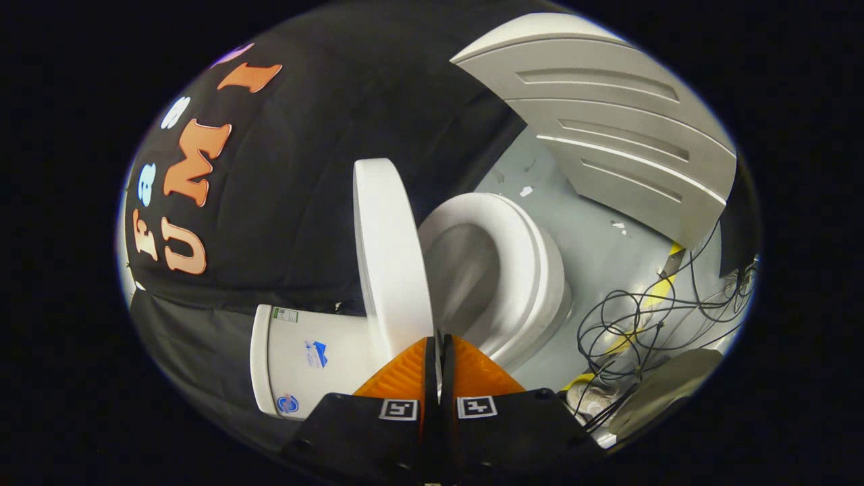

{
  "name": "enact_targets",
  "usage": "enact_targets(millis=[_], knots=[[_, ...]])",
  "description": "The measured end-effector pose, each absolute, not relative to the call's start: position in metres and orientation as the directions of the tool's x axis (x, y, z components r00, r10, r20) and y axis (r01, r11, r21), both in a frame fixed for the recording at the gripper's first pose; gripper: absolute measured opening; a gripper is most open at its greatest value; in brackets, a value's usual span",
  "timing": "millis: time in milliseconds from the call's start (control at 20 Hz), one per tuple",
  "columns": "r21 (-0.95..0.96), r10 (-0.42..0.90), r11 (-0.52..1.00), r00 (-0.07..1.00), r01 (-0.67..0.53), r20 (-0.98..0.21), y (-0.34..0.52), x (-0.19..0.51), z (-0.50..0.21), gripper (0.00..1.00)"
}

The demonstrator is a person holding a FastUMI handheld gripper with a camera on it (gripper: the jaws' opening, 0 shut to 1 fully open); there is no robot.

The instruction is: Open the toilet lid.

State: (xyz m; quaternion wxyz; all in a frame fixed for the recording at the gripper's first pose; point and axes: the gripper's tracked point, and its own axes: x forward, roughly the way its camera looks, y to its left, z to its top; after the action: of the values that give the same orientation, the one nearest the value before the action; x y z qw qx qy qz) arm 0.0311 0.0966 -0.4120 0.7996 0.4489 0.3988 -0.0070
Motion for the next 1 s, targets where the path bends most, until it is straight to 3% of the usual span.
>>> enact_targets(millis=[1000], knots=[[0.611, 0.313, 0.77, 0.723, 0.186, -0.615, 0.186, 0.031, -0.312, 0.08]])
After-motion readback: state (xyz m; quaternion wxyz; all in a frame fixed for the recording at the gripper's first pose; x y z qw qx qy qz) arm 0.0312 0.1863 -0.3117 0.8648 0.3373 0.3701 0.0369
